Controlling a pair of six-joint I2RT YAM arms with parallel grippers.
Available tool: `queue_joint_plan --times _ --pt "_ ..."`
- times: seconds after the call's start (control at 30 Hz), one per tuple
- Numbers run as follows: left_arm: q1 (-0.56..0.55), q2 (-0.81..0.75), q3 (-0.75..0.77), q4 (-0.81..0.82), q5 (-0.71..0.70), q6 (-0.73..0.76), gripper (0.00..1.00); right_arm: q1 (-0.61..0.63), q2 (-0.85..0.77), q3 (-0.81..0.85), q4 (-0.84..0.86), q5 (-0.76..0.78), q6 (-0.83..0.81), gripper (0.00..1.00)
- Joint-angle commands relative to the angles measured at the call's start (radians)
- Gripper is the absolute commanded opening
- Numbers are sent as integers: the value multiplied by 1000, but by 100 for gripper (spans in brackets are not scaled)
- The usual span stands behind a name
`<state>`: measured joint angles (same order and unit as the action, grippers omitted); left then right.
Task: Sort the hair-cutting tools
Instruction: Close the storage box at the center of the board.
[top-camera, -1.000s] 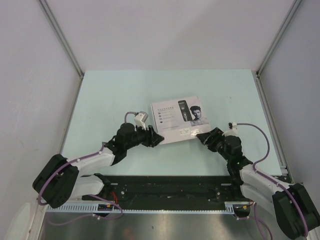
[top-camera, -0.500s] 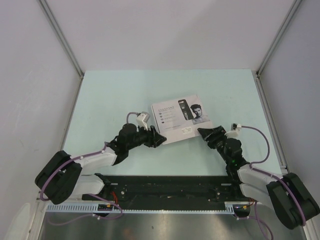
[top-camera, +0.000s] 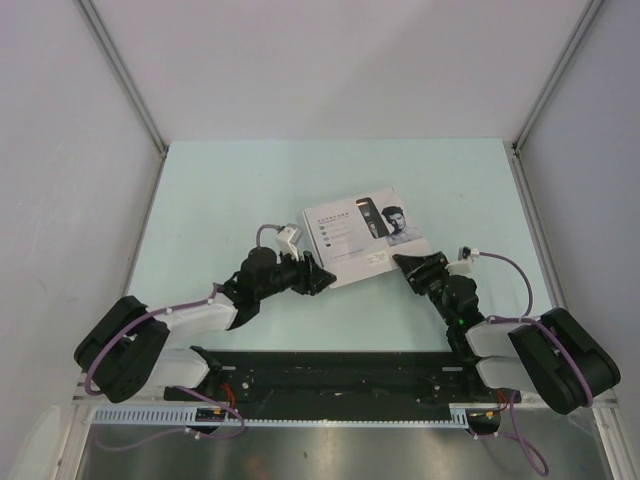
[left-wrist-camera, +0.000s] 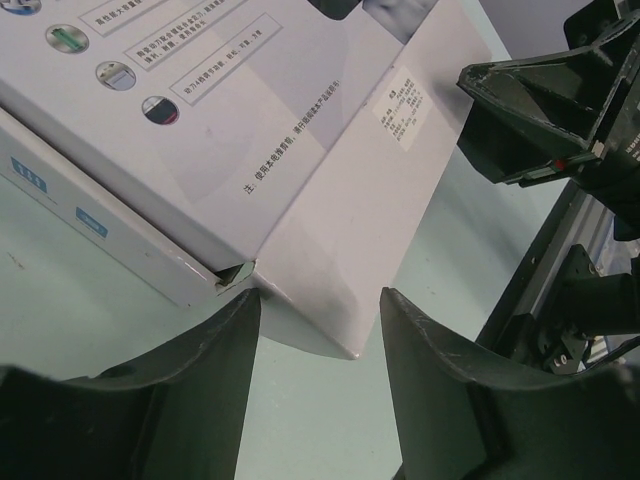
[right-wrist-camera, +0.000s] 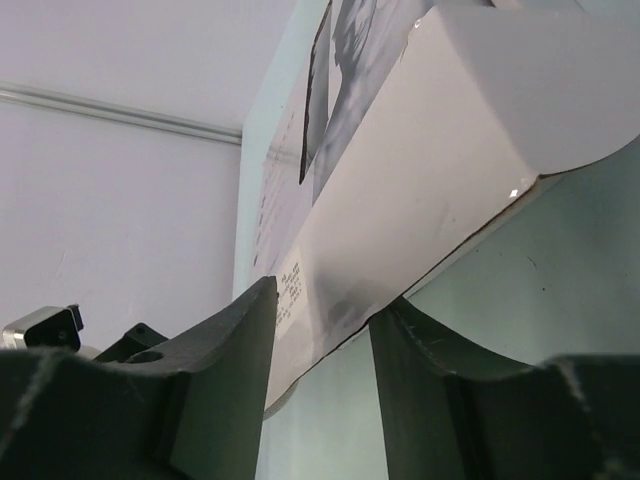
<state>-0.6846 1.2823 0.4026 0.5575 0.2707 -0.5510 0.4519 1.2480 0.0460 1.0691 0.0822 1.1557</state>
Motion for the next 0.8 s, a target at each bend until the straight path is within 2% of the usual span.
queue_joint_plan --times 0.0,0.2,0.57,0.77 --pt "-13 2 39 47 27 -20 57 10 -4 -87 91 28 13 43" --pt "-29 5 38 47 36 -21 56 10 -22 -67 23 22 9 32" --pt "-33 18 15 53 15 -15 56 10 -9 -71 5 22 2 28" --pt "-35 49 24 58 19 -10 52 10 17 -69 25 14 2 24"
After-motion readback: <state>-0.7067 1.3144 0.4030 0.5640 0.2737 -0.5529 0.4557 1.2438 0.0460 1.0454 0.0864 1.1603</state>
